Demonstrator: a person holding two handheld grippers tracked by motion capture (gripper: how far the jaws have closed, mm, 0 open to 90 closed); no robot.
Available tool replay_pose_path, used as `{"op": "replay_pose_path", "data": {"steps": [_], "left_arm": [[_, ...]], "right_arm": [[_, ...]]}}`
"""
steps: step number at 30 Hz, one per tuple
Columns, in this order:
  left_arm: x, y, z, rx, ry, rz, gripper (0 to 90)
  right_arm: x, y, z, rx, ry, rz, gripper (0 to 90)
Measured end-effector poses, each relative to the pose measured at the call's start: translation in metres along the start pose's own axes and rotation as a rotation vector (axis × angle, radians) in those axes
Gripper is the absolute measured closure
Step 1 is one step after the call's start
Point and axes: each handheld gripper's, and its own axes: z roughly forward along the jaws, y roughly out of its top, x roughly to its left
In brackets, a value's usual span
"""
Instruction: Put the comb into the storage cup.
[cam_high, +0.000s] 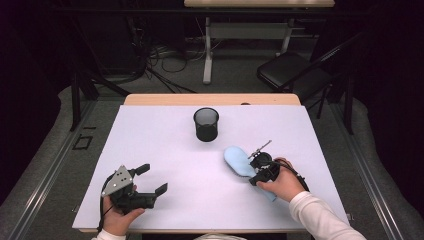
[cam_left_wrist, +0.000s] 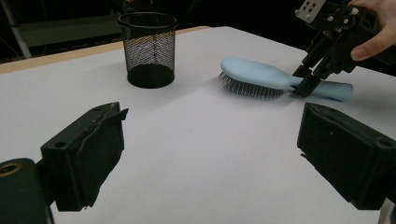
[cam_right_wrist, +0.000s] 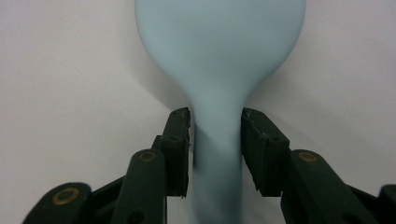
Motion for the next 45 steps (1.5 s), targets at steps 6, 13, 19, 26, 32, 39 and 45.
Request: {"op": "replay_pose_path", "data": {"steps": [6, 13, 19, 26, 32, 39, 45], "left_arm": [[-0.0001, -0.0001, 0.0001, -0.003, 0.001, 0.000, 7.4], [0.0000, -0.0001, -0.0001, -0.003, 0.000, -0.001, 7.4], [0.0001, -0.0001, -0.0001, -0.003, 0.001, -0.001, 7.4], [-0.0001, -0.0001, 0.0001, -0.003, 0.001, 0.001, 7.4], [0.0001, -0.0001, -0.0003, -0.003, 0.002, 0.000, 7.3], [0.0002, -0.0001, -0.0003, -0.002, 0.002, 0.001, 7.5], [-0.0001, -0.0002, 0.0000, -0.003, 0.001, 0.000, 7.5]], "right_arm": [[0.0014, 0.0022, 0.0022, -0.003, -0.004, -0.010, 62.8], [0.0018, 0.0054, 0.0005, 0.037, -0.021, -0.015, 62.9], [0.0017, 0.0038, 0.0058, -0.018, -0.017, -0.002, 63.2], [0.0024, 0.0044, 0.0072, -0.034, -0.024, -0.007, 64.0], [0.0032, 0.0046, 0.0076, -0.034, -0.027, -0.011, 64.9], [0.0034, 0.0028, 0.0096, -0.071, -0.028, -0.009, 65.9], [0.0031, 0.0024, 0.0052, -0.024, -0.037, -0.025, 67.7]]}}
